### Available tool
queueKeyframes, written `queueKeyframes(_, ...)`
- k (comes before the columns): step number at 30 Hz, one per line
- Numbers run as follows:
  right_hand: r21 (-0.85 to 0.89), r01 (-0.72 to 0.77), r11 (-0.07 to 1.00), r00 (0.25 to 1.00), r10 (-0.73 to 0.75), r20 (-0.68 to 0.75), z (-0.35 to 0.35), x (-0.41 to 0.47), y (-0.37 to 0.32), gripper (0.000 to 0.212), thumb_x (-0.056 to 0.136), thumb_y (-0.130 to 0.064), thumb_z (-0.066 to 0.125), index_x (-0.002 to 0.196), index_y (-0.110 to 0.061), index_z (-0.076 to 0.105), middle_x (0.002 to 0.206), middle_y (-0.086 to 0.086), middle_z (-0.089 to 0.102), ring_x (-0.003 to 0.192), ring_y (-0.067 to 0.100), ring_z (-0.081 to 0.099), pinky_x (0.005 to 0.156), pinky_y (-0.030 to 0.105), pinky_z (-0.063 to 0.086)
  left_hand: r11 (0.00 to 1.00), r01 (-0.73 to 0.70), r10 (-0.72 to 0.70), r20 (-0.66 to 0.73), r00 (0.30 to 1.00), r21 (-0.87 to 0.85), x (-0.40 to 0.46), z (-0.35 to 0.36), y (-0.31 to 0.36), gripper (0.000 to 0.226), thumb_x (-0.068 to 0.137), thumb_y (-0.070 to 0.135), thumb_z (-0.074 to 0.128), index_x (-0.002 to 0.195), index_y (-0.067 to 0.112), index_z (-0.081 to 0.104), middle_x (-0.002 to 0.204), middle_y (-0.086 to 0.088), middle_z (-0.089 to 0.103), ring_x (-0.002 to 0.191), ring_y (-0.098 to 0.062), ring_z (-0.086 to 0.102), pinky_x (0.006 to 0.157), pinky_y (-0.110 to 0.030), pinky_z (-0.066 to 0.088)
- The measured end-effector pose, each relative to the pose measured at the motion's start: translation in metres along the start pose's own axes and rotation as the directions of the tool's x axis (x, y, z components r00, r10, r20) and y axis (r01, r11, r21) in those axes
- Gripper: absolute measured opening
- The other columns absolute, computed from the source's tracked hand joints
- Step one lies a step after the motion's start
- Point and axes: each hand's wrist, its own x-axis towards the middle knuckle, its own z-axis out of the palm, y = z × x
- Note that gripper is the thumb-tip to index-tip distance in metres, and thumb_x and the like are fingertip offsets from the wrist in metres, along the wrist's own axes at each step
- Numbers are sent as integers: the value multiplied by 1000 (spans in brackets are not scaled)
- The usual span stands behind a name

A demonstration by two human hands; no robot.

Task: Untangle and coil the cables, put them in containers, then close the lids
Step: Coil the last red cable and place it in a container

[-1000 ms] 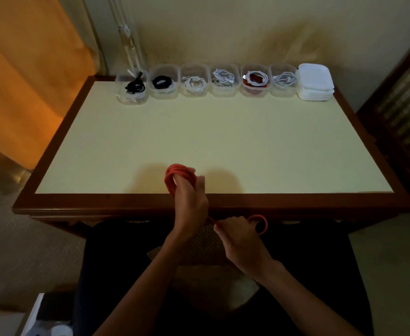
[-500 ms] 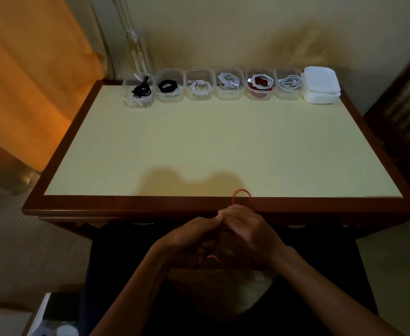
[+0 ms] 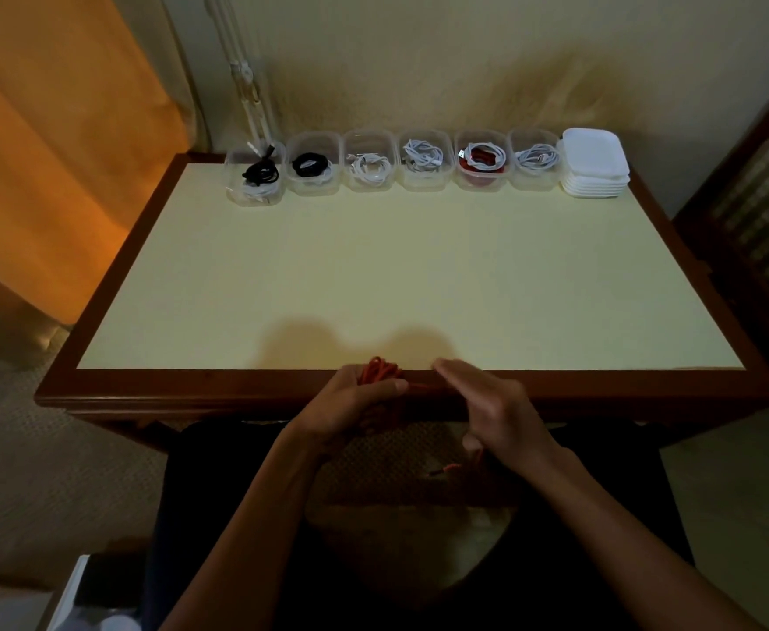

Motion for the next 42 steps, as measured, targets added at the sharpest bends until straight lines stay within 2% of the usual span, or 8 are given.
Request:
queueKeyframes(5,179,-385,906,849,423,-317,-21,-10,36,33,86,20,57,109,2,71,101,8,74,95,17,71,90,34,56,991,-71,40,-260,965,-110,-6,-40,3,27,82,21,69,69,12,48,48,2,31,38,-11,28,38,-22,27)
queueKeyframes(11,99,-456,885,881,464,-92,-3,-14,19,33,85,19,56,106,-1,72,104,13,72,94,27,70,87,14,50,990,-103,72,-296,952,-92,-5,-39,3,31,87,22,67,66,14,45,48,3,31,38,-11,29,39,-23,28)
queueKeyframes(14,-72,-365,928,929,368,39,11,-12,7,36,89,5,58,123,-2,65,130,16,62,123,32,57,105,45,44,995,-96,89,-226,970,-22,-8,-34,6,29,90,22,60,65,13,46,49,0,33,40,-14,30,42,-26,28)
queueKeyframes(16,3,-417,909,908,416,57,14,-8,-5,39,96,-6,58,135,-5,56,137,11,58,127,23,53,105,39,43,994,-103,106,-171,980,26,-9,-27,9,33,92,20,58,62,13,46,50,-2,32,41,-16,29,44,-28,27)
queueKeyframes(22,762,-647,21,513,751,415,-13,37,-41,32,107,-23,38,130,-8,55,87,14,74,85,28,73,71,32,56,993,-104,112,-150,982,60,-8,-14,10,37,94,20,59,57,20,52,51,-3,35,44,-18,31,47,-30,28)
queueKeyframes(29,508,-782,361,603,645,470,-23,49,-51,49,100,-40,50,98,6,67,57,-11,56,39,2,48,43,14,36,991,-84,95,-100,990,107,-8,-8,10,27,93,20,60,67,12,56,53,-2,39,44,-15,35,44,-26,31)
queueKeyframes(37,515,-813,273,567,576,589,-28,40,-35,21,91,-25,69,108,-14,73,71,-3,59,59,7,61,44,10,42,990,-121,108,-167,980,-71,-14,-27,4,36,89,24,61,60,13,43,51,-5,28,41,-17,25,44,-28,24)
queueKeyframes(42,418,-753,509,657,544,521,-17,31,-34,19,92,-10,67,108,-19,73,75,-4,57,65,6,55,46,8,40,990,-118,103,-178,979,-77,-15,-27,4,35,88,24,60,60,11,43,52,-6,27,41,-16,26,43,-25,28)
